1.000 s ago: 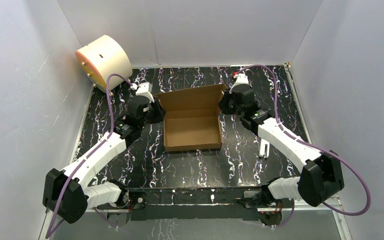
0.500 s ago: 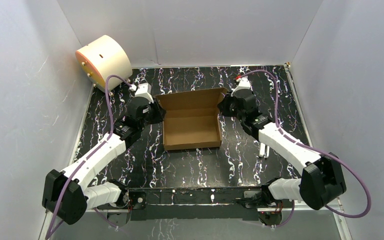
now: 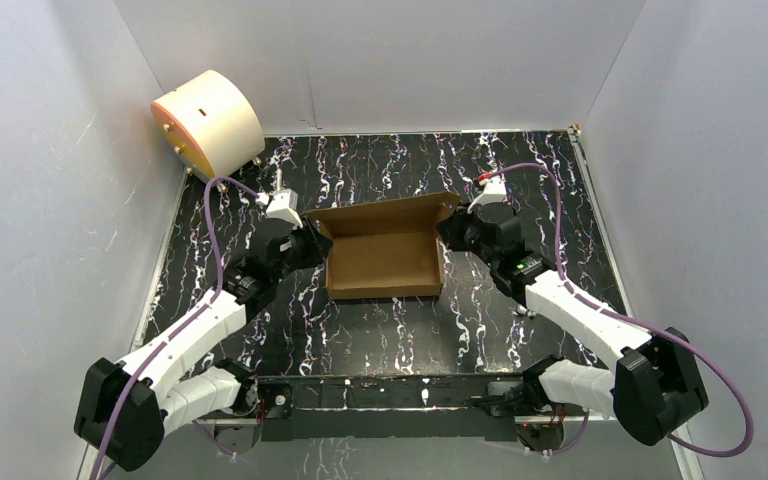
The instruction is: Fold the paper box
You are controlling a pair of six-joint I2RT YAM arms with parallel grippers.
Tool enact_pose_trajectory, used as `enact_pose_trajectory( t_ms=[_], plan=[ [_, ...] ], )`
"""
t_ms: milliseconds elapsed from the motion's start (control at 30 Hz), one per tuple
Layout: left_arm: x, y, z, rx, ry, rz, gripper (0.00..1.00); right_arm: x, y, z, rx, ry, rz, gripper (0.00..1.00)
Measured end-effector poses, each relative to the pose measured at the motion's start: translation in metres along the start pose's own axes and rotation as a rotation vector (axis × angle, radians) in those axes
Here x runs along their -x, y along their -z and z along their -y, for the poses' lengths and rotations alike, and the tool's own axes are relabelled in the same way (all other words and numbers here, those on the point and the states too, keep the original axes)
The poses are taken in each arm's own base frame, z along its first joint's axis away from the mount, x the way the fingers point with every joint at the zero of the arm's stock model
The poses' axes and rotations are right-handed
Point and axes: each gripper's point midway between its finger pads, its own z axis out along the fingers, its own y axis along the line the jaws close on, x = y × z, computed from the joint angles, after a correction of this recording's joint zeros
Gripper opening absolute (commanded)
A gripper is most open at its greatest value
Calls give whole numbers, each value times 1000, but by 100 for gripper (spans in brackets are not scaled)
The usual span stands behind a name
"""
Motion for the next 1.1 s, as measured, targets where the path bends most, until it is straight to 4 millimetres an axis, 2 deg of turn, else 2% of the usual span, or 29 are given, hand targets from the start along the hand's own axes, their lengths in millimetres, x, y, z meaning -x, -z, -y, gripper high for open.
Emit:
enact_pose_trajectory(
  t_ms=[100,300,467,567,667,800,967,1100],
  plan=[
    [-10,2,-4,-4,14,-7,20,-9,1,0,11,2,-1,21],
    [-35,8,-19,6,41,-26,23,-44,10,3,57,28,-46,24],
    [-52,18,-29,8,67,-36,34,-71,22,5,110,43,-85,33],
    [-58,23,-33,11,83,-39,47,-80,28,4,138,49,-108,42],
    [-60,30,-35,12,102,-38,59,-82,33,3,151,62,-113,53],
    [-58,44,-35,7,129,-27,69,-78,45,3,156,80,-106,63],
    [-50,73,-34,-10,153,13,77,-75,66,7,149,113,-109,71],
    [-31,100,-27,-32,161,61,81,-60,85,5,137,140,-94,74]
  ],
)
